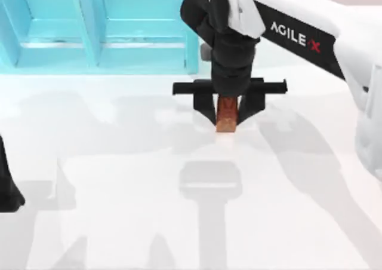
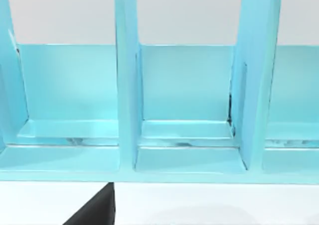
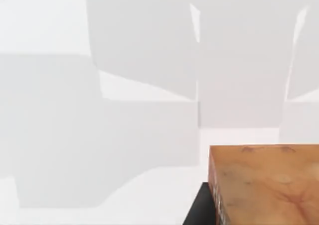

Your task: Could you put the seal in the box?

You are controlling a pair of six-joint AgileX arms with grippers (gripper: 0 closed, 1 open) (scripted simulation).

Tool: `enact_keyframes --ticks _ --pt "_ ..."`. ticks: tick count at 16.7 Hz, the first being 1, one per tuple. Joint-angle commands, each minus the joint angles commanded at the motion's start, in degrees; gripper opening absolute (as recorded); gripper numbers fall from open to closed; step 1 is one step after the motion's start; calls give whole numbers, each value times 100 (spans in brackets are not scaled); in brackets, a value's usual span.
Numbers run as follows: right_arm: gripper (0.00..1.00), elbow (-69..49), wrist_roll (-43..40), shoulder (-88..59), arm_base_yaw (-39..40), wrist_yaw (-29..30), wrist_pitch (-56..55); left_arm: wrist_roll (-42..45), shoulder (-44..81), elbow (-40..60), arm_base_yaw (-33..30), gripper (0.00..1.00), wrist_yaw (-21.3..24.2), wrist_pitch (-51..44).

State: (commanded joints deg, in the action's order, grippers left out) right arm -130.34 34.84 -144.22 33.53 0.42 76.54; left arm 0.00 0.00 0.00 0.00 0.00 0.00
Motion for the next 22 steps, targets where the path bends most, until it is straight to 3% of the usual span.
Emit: enact_keyframes --ticks 6,14,18,22 --pt "0 -1652 -2 -123 -28 -5 1484 0 0 0 0 100 0 0" --pt "0 -1557 -192 18 -210 -7 1548 0 0 0 0 100 0 0" --pt "0 -571 -1246 713 -1256 -3 1316 0 0 0 0 100 0 0" --pt "0 935 -3066 1834 -3043 -19 886 0 0 0 0 100 0 0"
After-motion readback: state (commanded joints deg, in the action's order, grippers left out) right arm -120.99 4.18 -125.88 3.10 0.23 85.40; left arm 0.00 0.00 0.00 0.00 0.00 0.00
